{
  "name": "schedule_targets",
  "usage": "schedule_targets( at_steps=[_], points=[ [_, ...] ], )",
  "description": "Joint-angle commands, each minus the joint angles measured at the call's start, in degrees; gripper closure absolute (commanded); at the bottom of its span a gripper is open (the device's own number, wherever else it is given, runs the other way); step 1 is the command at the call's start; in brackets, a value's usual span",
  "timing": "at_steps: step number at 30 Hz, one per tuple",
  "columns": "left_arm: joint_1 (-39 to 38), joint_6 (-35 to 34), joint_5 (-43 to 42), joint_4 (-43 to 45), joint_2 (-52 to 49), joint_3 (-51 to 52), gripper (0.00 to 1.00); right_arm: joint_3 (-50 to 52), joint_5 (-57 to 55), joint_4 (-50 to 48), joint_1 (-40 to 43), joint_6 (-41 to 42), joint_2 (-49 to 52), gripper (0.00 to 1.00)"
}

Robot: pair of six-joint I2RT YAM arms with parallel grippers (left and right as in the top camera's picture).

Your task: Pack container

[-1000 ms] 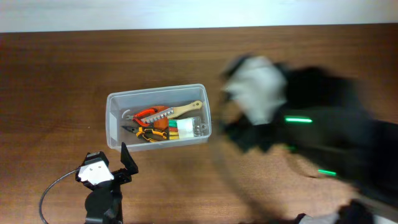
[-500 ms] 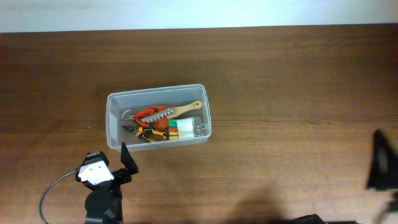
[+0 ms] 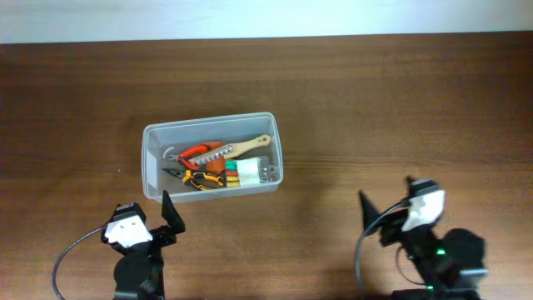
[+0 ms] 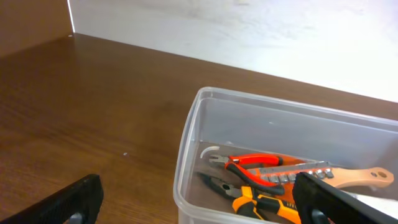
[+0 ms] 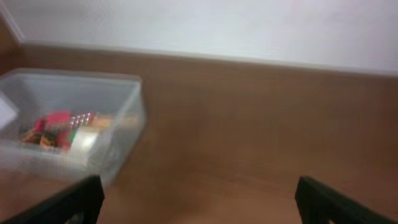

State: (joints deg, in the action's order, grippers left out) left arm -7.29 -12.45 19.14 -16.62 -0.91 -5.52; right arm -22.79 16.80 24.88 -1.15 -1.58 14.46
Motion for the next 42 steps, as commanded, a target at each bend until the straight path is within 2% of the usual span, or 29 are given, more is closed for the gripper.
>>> schedule_targets(
  at_steps=[1,8,42],
  points=[
    [-0.2,0.5,0.2,-0.1,0.2,0.2,0.01,8.9,9.8,-5.5,0.5,0.2,-5.8,0.02],
    [-0.2,0.5,0.2,-0.1,0.2,0.2,0.01,15.8,10.9,-6.7,0.5,0.4,-14.1,0.02],
    [-0.2,0.5,0.2,-0.1,0.2,0.2,0.01,16.3,11.1,-3.5,0.5,0.4,-14.2,0.02]
  ],
)
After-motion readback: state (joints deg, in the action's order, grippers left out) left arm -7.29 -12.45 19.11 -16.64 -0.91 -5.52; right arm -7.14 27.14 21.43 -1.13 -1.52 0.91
